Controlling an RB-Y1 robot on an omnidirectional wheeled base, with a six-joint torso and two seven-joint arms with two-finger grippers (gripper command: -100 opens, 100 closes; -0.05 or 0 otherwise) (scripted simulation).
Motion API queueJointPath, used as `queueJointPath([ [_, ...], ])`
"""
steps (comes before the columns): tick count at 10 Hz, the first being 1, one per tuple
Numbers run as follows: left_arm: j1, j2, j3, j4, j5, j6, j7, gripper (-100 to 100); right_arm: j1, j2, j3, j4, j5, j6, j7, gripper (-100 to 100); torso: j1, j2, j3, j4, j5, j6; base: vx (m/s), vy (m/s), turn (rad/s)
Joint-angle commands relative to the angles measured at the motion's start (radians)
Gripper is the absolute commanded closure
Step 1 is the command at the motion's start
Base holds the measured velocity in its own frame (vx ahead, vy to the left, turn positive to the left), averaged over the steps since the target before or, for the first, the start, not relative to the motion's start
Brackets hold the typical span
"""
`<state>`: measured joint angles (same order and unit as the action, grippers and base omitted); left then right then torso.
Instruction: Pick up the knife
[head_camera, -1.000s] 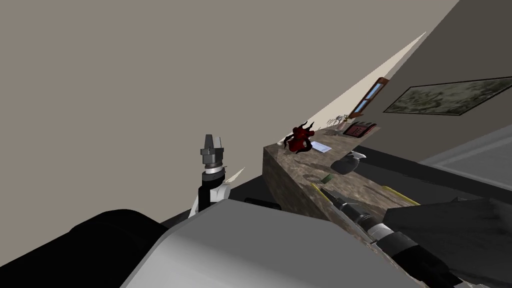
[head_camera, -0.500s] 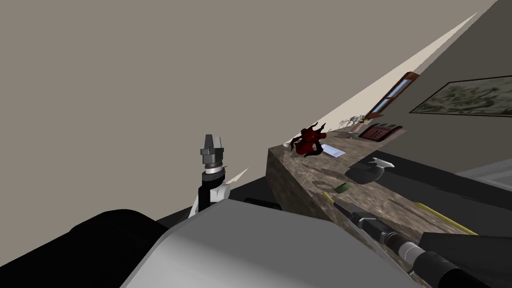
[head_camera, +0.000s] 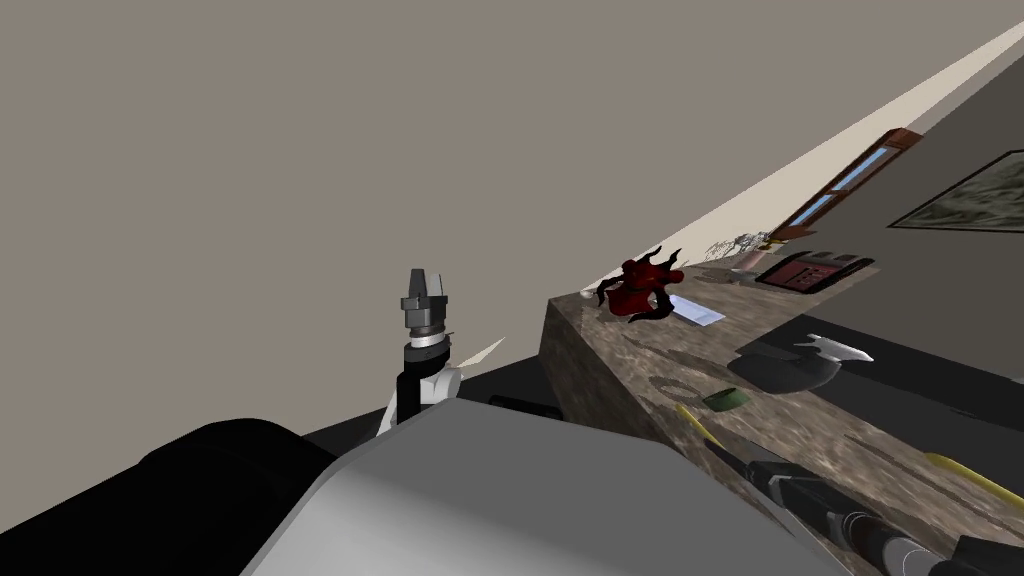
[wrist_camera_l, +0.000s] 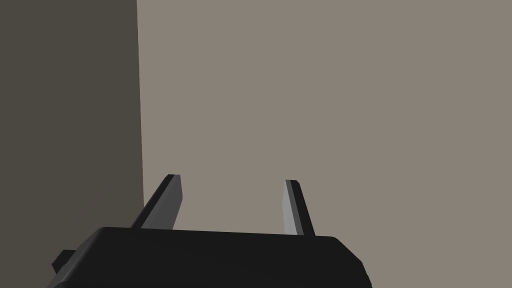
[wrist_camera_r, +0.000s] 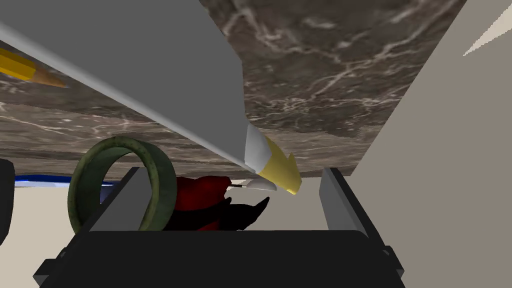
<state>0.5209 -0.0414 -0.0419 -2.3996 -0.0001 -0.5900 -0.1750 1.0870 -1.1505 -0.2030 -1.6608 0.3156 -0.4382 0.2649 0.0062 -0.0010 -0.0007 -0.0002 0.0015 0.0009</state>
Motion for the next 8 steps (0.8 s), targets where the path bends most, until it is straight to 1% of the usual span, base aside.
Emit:
queueJointPath([
  [1,0.0,0.0,0.0,0.0,0.0,0.0,0.0,0,0.042,-0.03,-0.012,0.024,0.01,0.006,0.003,-100,0.0,0.0,0.0,0.0,0.0,0.0,0.036,0.073,0.104],
  [3,0.0,0.0,0.0,0.0,0.0,0.0,0.0,0,0.089,-0.071,-0.016,0.083,0.027,0.002,0.011,-100,0.002,-0.001,-0.001,0.0,0.0,-0.001,0.043,0.112,0.174],
  [4,0.0,0.0,0.0,0.0,0.0,0.0,0.0,0,0.089,-0.071,-0.016,0.091,0.027,0.002,0.011,-100,0.003,-0.001,-0.001,0.0,0.0,-0.001,0.025,0.075,0.055],
  [6,0.0,0.0,0.0,0.0,0.0,0.0,0.0,0,0.133,-0.104,-0.014,0.153,0.044,-0.002,0.017,-100,0.0,0.001,0.0,0.0,0.0,0.0,0.022,0.082,0.141],
  [7,0.0,0.0,0.0,0.0,0.0,0.0,0.0,0,0.133,-0.104,-0.014,0.153,0.044,-0.002,0.017,-100,0.002,0.0,0.0,0.0,0.0,-0.001,0.02,0.065,0.039],
  [8,0.0,0.0,0.0,0.0,0.0,0.0,0.0,0,0.154,-0.118,-0.011,0.182,0.052,-0.005,0.02,-100,0.0,0.001,0.0,0.0,0.0,0.0,0.031,0.062,0.083],
])
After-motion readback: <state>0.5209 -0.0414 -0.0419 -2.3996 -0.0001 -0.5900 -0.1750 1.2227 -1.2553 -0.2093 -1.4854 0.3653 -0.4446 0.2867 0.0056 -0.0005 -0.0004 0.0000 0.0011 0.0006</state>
